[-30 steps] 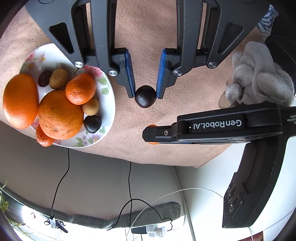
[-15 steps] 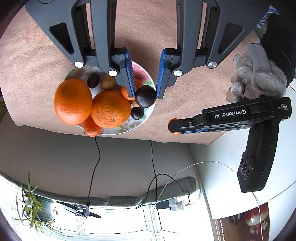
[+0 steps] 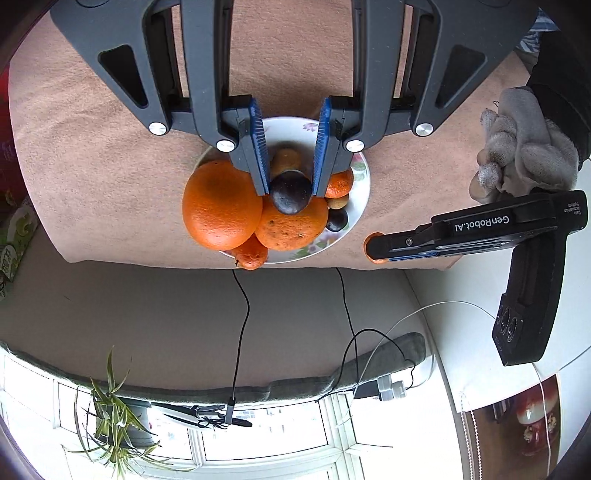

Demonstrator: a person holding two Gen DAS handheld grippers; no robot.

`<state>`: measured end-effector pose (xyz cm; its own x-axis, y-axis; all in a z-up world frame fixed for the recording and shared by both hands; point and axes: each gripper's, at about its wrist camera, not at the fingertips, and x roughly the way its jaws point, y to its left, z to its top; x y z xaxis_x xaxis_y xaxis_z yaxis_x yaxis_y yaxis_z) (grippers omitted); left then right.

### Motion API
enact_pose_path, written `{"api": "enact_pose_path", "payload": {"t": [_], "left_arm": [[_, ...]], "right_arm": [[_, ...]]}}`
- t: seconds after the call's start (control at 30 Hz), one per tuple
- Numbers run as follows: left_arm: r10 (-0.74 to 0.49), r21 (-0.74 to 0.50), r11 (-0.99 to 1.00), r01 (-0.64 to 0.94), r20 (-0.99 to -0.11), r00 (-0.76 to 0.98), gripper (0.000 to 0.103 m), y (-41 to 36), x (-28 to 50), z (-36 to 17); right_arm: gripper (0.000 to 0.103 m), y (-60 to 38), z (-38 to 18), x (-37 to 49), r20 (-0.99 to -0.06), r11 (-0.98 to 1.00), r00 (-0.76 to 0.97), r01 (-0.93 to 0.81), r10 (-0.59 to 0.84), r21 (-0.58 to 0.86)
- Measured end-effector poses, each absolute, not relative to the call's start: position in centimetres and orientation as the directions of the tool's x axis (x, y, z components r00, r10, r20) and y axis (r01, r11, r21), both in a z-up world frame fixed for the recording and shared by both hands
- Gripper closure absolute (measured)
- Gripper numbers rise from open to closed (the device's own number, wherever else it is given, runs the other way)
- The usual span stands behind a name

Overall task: Organize fruits
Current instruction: 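Carry the plum with the right tool while the left tool carries the tangerine to the plate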

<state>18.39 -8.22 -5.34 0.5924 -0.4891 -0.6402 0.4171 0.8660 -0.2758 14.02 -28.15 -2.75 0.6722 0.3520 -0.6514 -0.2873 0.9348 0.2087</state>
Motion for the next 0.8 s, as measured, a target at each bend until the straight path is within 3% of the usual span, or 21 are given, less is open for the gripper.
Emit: {"api": "enact_pose_path", "payload": {"t": [0.8], "left_arm": [[-0.488,-0.283,0.865,0.414,-0.671,0.559,0.078,-10.8,23.6,-6.2]], "right_arm": [[0.078,-28.4,-4.5,15.6,-0.665,0.926,0.645,-0.291,0.377,0.242]]}}
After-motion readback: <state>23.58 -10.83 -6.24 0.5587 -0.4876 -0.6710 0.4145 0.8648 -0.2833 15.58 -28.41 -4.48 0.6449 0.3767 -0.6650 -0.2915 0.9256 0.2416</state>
